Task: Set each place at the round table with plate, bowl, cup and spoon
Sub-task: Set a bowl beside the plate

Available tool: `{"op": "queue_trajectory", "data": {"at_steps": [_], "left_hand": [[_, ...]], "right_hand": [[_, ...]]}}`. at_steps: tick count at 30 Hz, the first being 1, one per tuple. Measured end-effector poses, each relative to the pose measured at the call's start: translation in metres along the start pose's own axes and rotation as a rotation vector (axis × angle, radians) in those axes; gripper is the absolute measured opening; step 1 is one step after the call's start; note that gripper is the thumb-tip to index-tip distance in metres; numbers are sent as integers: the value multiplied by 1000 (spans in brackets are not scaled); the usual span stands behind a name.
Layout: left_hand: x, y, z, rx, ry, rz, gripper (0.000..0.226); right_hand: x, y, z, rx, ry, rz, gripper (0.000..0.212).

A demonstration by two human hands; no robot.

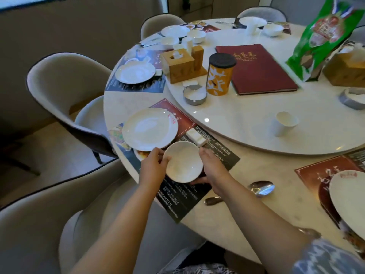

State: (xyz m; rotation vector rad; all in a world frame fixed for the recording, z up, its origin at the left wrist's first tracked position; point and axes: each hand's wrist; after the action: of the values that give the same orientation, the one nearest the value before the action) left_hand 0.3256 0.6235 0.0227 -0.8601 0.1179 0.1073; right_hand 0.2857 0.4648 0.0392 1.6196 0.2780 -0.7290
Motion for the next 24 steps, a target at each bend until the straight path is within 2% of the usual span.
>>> {"op": "queue_trajectory", "data": {"at_steps": [6,20,24], "left_hand": [[0,20,12,19,1,81,22],[-9,8,6,48,61,-7,36],[-12,6,1,74,-16,-38,40]], "right_hand": [[1,-16,-20,-4,-77,-63,40],[4,-11,-9,-22,-143,-25,38],[4,-8,1,-80,-134,-23,37]]}}
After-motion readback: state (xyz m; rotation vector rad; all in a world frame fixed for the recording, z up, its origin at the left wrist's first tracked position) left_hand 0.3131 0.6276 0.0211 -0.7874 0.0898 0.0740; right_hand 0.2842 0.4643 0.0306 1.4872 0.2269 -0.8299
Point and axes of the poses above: each hand's wrist, its own x-axis towards the middle knuckle, its own z-axis out of the back of the hand, y = z × x, and after that the axes turned 2 degrees about -y, right-handed
